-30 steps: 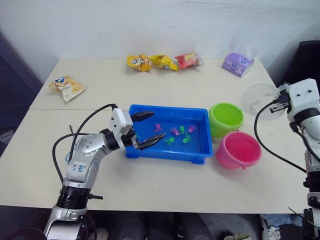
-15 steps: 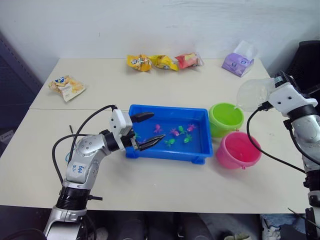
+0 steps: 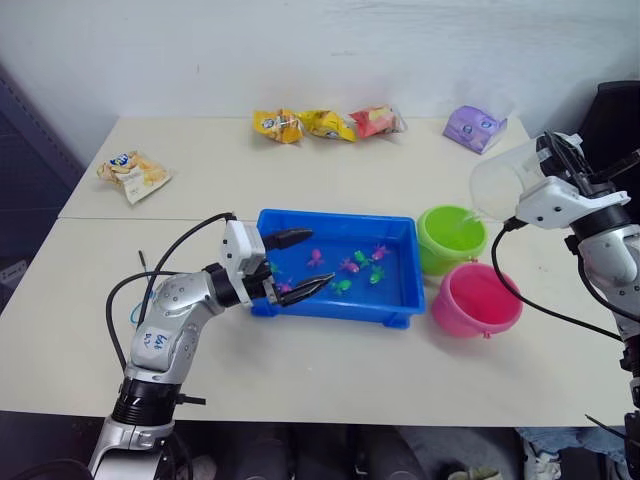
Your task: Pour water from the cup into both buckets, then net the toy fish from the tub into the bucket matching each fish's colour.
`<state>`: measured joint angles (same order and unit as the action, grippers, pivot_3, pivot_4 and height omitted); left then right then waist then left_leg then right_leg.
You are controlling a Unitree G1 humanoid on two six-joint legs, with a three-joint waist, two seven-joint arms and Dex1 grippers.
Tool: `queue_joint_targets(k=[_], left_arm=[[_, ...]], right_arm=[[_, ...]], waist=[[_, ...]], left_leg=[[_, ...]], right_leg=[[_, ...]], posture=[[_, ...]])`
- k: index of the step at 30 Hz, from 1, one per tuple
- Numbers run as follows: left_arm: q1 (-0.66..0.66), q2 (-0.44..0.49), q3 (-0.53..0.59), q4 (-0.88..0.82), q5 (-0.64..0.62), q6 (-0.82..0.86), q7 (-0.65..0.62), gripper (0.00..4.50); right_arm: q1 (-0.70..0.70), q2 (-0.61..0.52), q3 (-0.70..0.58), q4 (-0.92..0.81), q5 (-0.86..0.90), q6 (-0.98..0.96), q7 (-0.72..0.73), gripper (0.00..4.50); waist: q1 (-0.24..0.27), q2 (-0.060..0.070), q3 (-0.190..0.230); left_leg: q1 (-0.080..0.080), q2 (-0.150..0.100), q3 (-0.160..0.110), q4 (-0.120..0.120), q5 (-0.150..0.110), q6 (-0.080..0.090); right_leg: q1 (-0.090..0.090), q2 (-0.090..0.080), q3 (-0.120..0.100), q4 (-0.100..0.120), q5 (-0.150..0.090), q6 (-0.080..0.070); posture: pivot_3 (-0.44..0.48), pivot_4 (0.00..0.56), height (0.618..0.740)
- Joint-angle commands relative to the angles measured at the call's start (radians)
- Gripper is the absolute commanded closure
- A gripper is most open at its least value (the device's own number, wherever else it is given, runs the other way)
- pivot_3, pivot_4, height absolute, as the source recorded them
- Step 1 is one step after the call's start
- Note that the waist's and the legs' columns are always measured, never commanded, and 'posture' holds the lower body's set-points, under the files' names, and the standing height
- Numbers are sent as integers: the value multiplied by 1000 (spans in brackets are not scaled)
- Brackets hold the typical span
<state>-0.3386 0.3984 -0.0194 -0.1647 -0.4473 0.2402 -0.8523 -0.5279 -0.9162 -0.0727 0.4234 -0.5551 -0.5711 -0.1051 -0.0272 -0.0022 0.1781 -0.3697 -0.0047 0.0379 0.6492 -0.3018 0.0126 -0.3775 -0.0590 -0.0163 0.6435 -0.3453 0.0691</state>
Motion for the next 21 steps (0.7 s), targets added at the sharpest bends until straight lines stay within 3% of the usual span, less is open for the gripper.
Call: queue_joint_targets(k=[1, 5, 9, 14, 17, 19, 21], left_arm=[[2, 0, 4, -45, -20, -1, -3, 0], [-2, -3, 2, -45, -16, 1, -1, 0], [-2, 0, 3, -48, -15, 3, -2, 0], [-3, 8, 5, -48, -15, 7, -8, 0], [-10, 15, 7, -42, -16, 9, -15, 0], [-12, 21, 13, -38, -19, 10, -23, 0], [-12, 24, 17, -37, -23, 11, -27, 0]], right_arm=[[-16, -27, -10, 3, -16, -24, -49, 4453], [-8, -12, -13, 25, 9, -25, -40, 4453], [-4, 47, -58, 22, 179, 18, 42, 4453], [-7, 154, -204, -23, 525, 236, 202, 4453], [-19, 233, -348, -106, 795, 534, 232, 4453], [5, 240, -444, -174, 966, 713, 285, 4453], [37, 229, -487, -216, 1028, 800, 317, 4453]], waist=[[0, 0, 0], [0, 0, 0], [-2, -1, 0], [0, -2, 1], [2, -2, 1], [5, -2, 1], [7, -2, 1]], left_leg=[[0, 0, 0, 0, 0, 0], [0, 0, 0, 0, 0, 0], [0, 0, 0, 0, 0, 0], [0, 0, 0, 0, 1, 0], [-1, 0, 0, 0, 1, 0], [-1, 0, -1, 0, 0, 0], [-1, 0, -1, 0, 0, 1]], right_leg=[[0, 0, 0, 0, 0, 0], [0, 0, 0, 0, 0, 0], [0, 0, 0, 0, 0, 0], [0, 0, 0, 0, 0, 0], [0, 0, -1, 0, 0, 0], [1, 0, -1, 1, 0, 0], [1, 0, -1, 1, 0, 0]], posture=[[0, 150, 740], [0, 150, 740], [0, 150, 740], [0, 150, 740], [0, 150, 740], [0, 150, 740], [0, 150, 740]])
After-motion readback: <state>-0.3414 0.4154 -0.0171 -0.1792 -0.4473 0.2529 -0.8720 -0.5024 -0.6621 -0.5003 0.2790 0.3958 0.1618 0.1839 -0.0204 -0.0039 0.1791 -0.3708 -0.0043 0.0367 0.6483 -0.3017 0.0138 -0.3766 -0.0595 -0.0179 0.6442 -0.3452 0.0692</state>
